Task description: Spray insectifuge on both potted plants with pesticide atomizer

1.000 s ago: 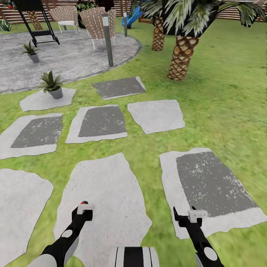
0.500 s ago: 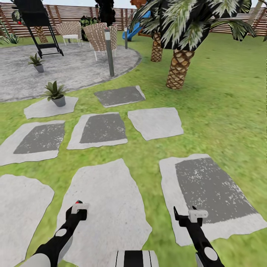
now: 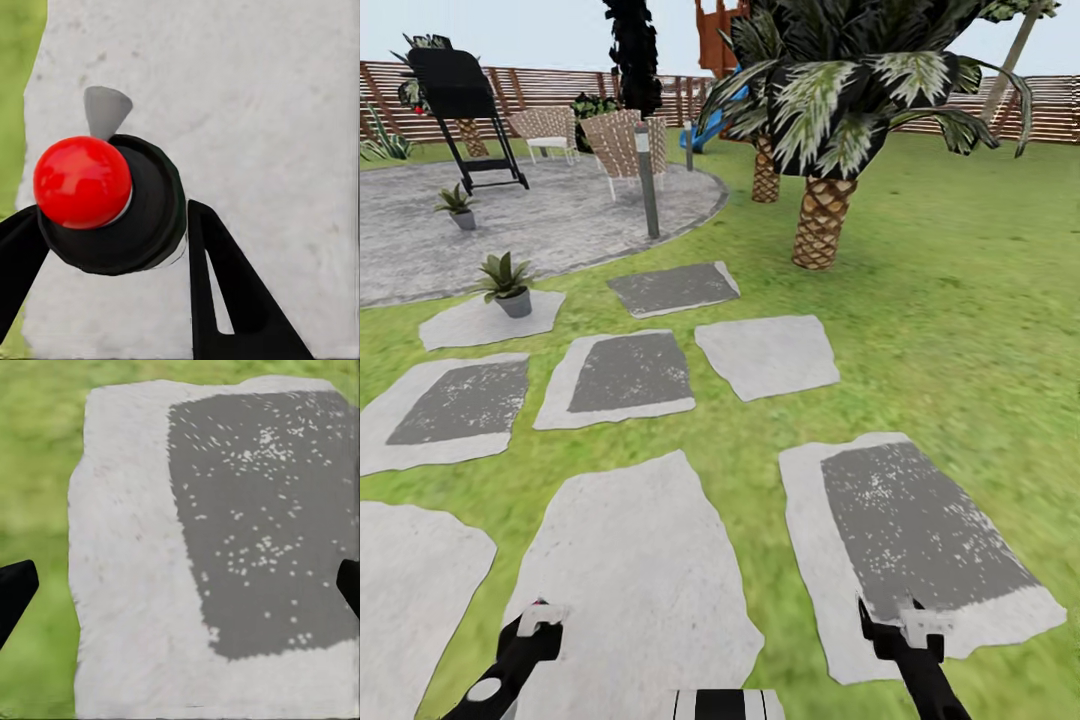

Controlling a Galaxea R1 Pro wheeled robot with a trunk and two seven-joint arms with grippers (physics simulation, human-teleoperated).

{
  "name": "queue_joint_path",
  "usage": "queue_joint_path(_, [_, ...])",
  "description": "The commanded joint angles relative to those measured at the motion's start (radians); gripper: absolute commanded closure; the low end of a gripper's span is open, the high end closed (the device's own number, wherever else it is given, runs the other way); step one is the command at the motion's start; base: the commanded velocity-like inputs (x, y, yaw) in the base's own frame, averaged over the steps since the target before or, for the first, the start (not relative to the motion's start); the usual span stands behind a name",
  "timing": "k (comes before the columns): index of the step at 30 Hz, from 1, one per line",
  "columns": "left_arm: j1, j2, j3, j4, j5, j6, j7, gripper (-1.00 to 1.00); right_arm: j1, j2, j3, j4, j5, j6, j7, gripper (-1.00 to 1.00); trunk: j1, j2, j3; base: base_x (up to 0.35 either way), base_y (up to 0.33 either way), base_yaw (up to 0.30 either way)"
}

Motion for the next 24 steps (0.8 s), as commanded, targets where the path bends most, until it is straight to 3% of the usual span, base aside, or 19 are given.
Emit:
queue_joint_path(1, [0.015,0.0,0.0,0.001,0.013,-0.003,-0.001,1.0,0.014,0.001,-0.003,0.008,0.0,-0.004,-0.001,-1.0,-0.001,0.0,0.005,0.0,0.0,-0.114])
queue_joint_path(5, [0.08,0.001,0.0,0.001,0.077,-0.006,-0.003,1.0,0.046,0.002,-0.008,0.119,-0.001,-0.071,-0.001,-1.0,-0.002,0.001,0.027,0.0,0.0,-0.114])
queue_joint_path(6, [0.092,0.001,0.0,0.001,0.09,-0.006,-0.004,1.0,0.05,0.003,-0.007,0.192,-0.001,-0.142,0.002,-1.0,-0.003,0.001,0.032,0.0,0.0,-0.114])
queue_joint_path(7, [0.118,-0.001,-0.001,0.008,0.109,-0.006,-0.004,1.0,0.053,0.009,-0.004,0.299,0.002,-0.303,0.007,-1.0,-0.003,0.001,0.037,0.0,0.0,-0.053])
queue_joint_path(8, [0.123,-0.001,-0.001,0.014,0.109,-0.007,-0.004,1.0,0.053,0.009,-0.004,0.309,0.003,-0.319,0.007,-1.0,-0.004,0.002,0.042,0.0,0.0,-0.034])
queue_joint_path(11, [0.131,-0.001,-0.001,0.023,0.111,-0.009,-0.004,1.0,0.053,0.01,-0.002,0.328,0.004,-0.342,0.008,-1.0,-0.005,0.002,0.054,0.0,0.0,-0.013])
queue_joint_path(24, [0.134,-0.004,-0.001,0.026,0.113,-0.012,-0.003,1.0,0.053,0.015,0.0,0.403,0.003,-0.348,0.009,-1.0,-0.055,0.093,0.095,0.0,0.0,-0.001])
